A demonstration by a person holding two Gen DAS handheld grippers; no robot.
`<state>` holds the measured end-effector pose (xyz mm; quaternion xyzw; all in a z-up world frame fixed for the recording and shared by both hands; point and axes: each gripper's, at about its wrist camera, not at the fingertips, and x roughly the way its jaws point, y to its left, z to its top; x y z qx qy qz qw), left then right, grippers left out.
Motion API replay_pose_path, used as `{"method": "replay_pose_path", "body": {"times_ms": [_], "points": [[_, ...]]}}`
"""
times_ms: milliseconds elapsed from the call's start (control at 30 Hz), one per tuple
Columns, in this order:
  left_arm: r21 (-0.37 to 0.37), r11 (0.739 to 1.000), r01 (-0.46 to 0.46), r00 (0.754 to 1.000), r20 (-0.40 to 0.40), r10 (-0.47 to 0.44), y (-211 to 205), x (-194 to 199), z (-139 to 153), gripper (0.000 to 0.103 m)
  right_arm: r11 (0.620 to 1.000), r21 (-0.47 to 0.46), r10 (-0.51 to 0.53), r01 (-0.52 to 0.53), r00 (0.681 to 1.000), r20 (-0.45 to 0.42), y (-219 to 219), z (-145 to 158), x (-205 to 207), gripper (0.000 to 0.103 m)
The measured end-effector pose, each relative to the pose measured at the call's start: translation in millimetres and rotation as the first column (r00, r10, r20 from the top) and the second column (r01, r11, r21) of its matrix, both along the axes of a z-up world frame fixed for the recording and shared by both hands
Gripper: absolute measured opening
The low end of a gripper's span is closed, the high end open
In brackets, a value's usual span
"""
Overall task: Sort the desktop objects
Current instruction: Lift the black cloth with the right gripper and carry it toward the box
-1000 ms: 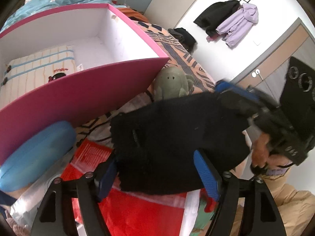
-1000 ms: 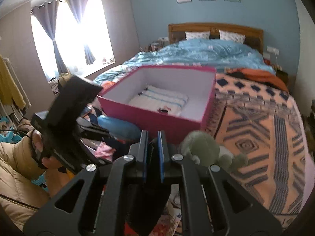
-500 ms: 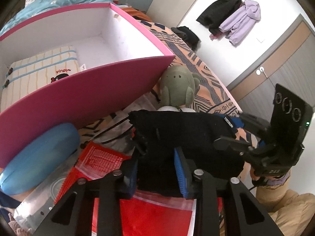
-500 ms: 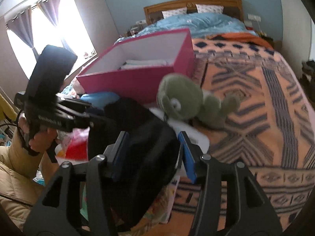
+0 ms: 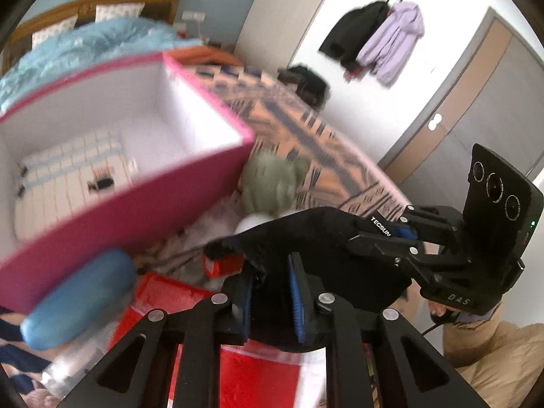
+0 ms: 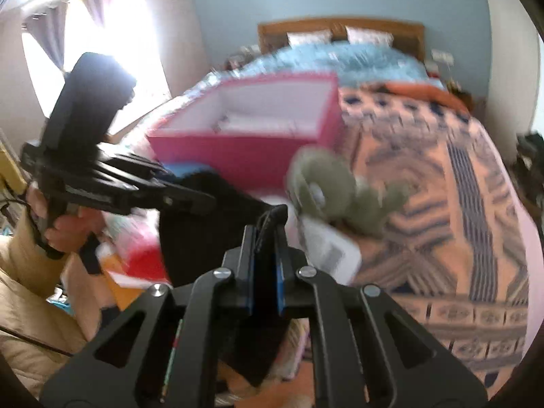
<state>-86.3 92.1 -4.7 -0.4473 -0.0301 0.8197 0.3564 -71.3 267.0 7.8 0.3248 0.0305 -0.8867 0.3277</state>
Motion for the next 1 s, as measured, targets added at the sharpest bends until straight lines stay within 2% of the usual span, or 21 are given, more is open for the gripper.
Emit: {"method": "replay_pose_path", "body": {"times_ms": [200,433,567,800,1000], "points": [[0.024,0.999,-0.036,0.990,-0.137,0.039,-16,10,53,0.018,0.997,-0.039,0.052,-0.059,0.986,-0.158,-14,52,-2,0.011],[0.052,0.995,-0.091,0.966,-0.237,0.101,-43,21,88,0.018,0.990,-0.071,0.101,-0.124,0.960,-0.259,-30,90,-5,0.011],[0.060,0.989,-0.137,0.954,-0.260,0.148,-57,19,95,0.018,0.986,-0.070,0.129,-0.153,0.954,-0.272,-39,97,-10,0.011],[0.038,0.978,-0.207,0.941,-0.266,0.210,-74,10,98,0.018,0.970,-0.125,0.176,-0.209,0.957,-0.231,-54,102,-33,0.011],[0.018,0.965,-0.260,0.927,-0.276,0.255,-86,0,101,0.018,0.963,-0.132,0.203,-0.234,0.956,-0.212,-71,106,-53,0.011]]}}
